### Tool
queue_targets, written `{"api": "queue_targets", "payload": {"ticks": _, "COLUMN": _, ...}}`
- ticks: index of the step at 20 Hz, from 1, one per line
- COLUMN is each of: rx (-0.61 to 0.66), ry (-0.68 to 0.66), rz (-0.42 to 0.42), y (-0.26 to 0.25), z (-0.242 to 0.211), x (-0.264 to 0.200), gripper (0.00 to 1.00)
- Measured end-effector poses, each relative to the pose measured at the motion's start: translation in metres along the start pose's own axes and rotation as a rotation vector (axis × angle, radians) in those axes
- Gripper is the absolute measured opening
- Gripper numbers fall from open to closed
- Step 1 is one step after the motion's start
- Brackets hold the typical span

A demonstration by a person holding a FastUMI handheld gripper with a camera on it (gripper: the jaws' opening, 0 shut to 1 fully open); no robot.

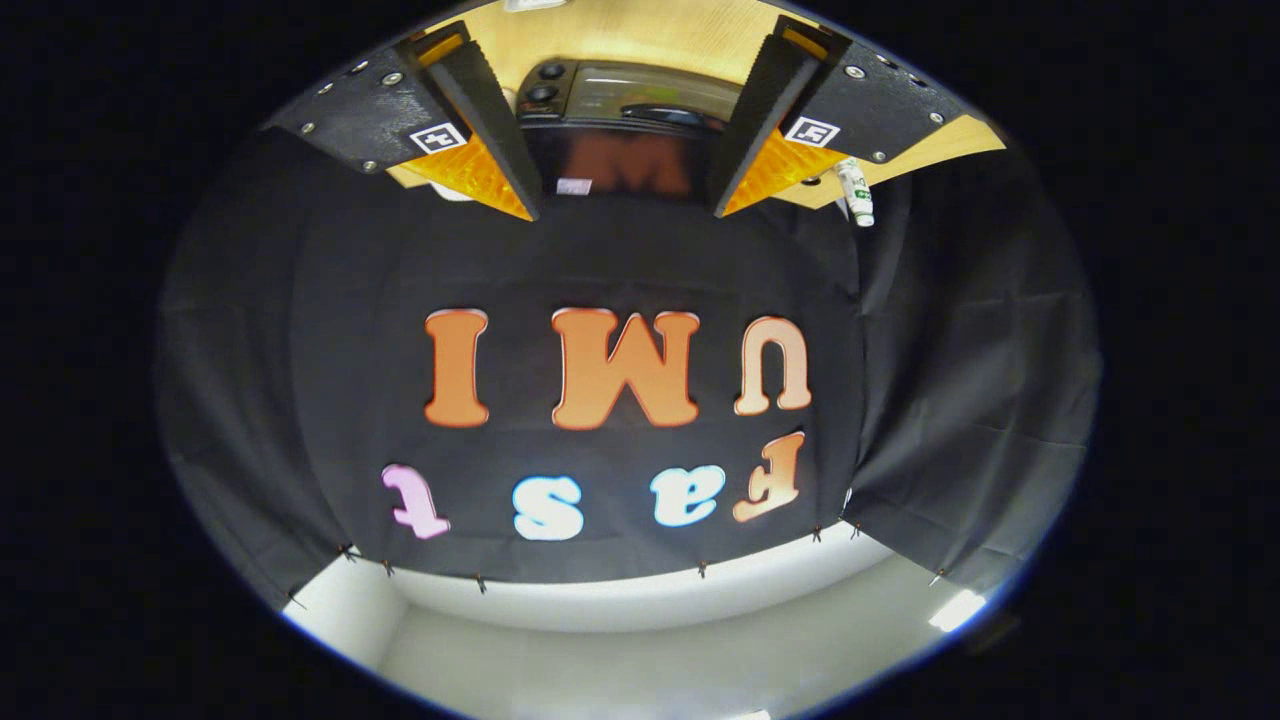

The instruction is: Open the toaster oven, put the food inside, and close the toaster oven door.

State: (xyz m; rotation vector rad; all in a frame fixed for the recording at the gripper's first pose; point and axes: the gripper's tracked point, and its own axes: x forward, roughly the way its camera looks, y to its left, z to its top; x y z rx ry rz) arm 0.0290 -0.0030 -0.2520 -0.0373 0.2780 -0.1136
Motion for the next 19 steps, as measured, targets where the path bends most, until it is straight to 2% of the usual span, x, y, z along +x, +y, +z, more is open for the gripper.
{"api": "queue_targets", "payload": {"ticks": 8, "rx": -0.027, "ry": -0.105, "rz": 0.041, "y": -0.011, "z": 0.097, "x": -0.047, "gripper": 1.0}}
{"api": "queue_targets", "payload": {"ticks": 19, "rx": -0.052, "ry": -0.231, "rz": 0.071, "y": -0.026, "z": 0.171, "x": -0.097, "gripper": 1.0}}
